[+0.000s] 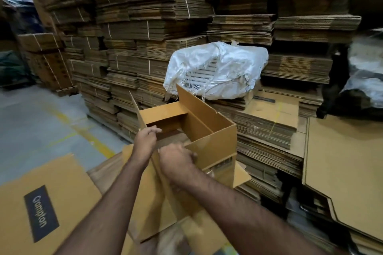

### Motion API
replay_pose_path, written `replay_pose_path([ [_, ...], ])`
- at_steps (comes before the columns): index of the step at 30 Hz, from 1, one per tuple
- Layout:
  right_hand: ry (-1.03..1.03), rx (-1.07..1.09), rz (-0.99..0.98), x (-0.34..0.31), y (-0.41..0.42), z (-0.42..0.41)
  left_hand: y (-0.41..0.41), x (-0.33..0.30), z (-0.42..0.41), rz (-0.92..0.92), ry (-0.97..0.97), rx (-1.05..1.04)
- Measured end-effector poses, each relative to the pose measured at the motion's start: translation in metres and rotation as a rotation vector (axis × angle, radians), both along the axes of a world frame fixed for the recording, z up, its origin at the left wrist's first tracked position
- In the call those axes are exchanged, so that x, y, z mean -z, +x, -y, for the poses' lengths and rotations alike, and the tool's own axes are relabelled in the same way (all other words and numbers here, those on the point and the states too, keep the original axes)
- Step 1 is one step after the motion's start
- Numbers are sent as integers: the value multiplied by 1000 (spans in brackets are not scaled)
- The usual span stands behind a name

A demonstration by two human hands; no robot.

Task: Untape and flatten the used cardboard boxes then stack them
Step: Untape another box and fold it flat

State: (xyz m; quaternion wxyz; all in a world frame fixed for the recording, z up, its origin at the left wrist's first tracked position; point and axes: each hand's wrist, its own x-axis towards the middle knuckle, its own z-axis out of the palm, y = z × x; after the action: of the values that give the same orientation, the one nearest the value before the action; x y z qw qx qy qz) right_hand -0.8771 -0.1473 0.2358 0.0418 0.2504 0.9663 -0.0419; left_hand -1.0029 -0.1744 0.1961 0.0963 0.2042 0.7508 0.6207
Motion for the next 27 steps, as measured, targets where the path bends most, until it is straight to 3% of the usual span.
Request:
replay_pose_path([
  [1,-19,-18,-2,-4,4,-10,1,-1,4,-52,-2,33],
  [3,-25,-76,-28,-8,13,-37,2,-3,11,-323,-122,97],
  [5,-11,-122,-72,-4,23,-71,3,-8,8,-670,-421,163],
  [7,55,-185,-123,-4,34,-101,10,-17,-2,-807,-695,164],
  [14,85,-334,-426,-31,83,-175,-3,-60,-30,-866,-893,68],
  [19,95,-348,-520,-42,97,-229,-34,-88,-10,-834,-1107,-120],
  [22,133,-341,-502,-46,96,-258,-33,-90,0,-727,-1182,-145],
  [27,173,-134,-429,-61,92,-301,-8,-90,-17,-944,-1095,-112],
])
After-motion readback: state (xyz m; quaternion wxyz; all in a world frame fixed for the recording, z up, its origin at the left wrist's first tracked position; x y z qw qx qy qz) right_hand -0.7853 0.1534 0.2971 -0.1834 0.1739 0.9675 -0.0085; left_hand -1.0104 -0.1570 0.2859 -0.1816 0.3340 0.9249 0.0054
